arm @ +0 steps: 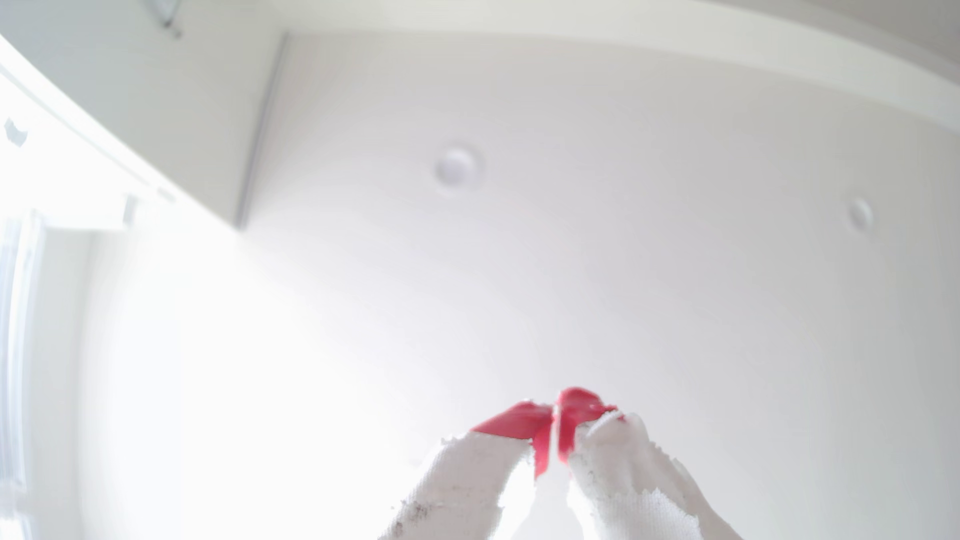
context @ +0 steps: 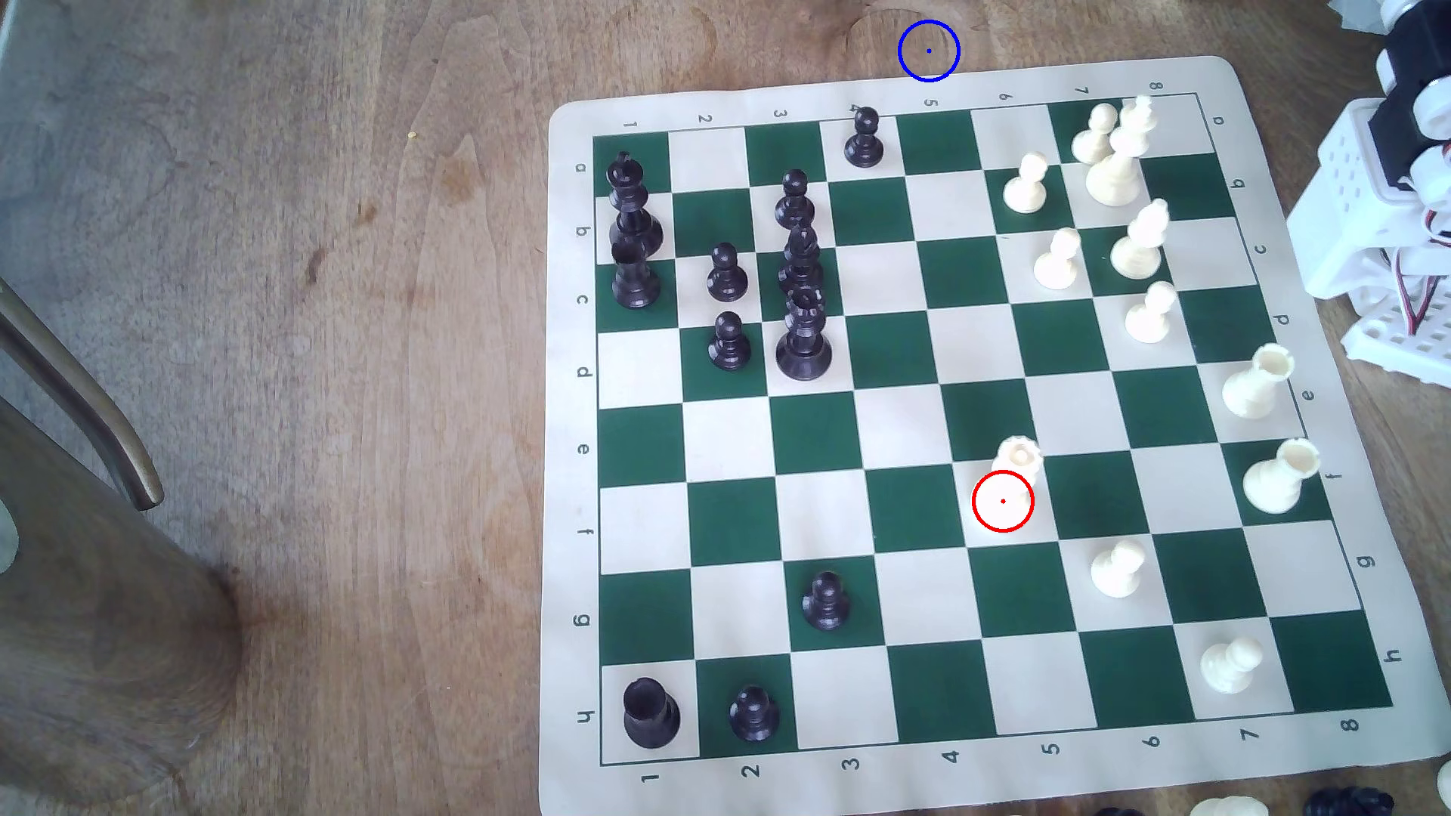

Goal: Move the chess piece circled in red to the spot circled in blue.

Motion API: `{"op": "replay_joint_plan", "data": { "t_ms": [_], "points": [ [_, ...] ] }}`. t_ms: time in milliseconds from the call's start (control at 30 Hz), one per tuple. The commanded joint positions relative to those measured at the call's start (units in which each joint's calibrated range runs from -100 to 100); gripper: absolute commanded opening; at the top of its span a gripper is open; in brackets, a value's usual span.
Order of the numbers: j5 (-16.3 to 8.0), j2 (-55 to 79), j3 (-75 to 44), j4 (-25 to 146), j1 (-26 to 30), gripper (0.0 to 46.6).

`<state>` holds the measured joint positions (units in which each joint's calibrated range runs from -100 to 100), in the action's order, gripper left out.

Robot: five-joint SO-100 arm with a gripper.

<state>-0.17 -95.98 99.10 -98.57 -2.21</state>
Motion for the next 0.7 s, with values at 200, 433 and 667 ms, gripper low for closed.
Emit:
{"op": "replay_joint_plan", "data": {
  "t_ms": [200, 433, 667],
  "points": [
    [0.15, 0.14, 0.81, -1.11, 0.45, 0.2],
    [0.15, 0.14, 0.81, -1.11, 0.45, 0.2],
    [1.37, 0.14, 0.9, 3.23, 3.66, 0.2]
  ]
}}
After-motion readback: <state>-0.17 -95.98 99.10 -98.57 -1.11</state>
